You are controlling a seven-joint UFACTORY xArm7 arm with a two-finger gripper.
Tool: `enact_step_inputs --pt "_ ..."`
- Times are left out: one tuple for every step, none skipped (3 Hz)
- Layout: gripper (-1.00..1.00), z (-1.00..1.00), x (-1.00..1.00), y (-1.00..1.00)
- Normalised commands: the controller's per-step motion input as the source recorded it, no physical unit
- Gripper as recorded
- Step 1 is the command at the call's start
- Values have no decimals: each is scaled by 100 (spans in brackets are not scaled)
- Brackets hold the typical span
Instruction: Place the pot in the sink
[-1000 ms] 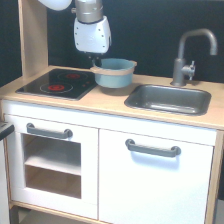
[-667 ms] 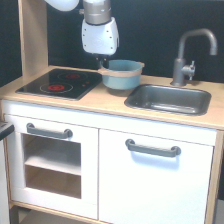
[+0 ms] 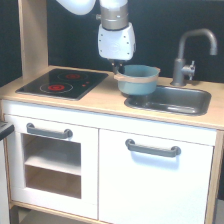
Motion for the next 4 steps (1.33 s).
enact_step_inputs --pt "-98 -23 82 -11" --pt "-99 -28 76 -3" --pt "-99 -66 72 8" --pt "-99 -81 57 19"
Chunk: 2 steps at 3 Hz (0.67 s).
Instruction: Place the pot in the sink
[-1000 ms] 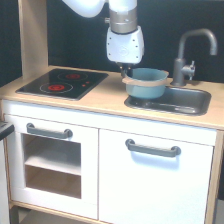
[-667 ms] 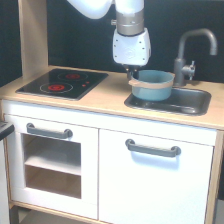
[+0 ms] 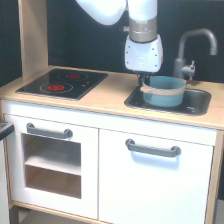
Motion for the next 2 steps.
enact_step_inputs --pt "-90 -65 35 19" --pt "6 -31 3 17"
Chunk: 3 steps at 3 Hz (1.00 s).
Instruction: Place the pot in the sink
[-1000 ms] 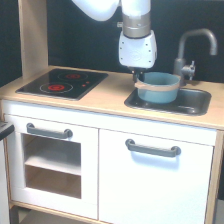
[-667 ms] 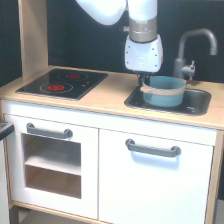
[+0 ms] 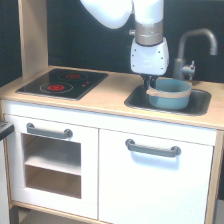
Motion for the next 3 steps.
enact_step_inputs --pt "24 -31 -9 16" --pt "69 -21 -11 2" --pt "98 21 -4 -10"
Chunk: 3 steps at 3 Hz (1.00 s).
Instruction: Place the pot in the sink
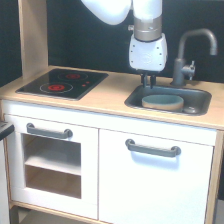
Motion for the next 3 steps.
enact_step_inputs --pt "100 41 -7 -11" --pt "100 49 -17 -13" --pt "100 45 -24 -11"
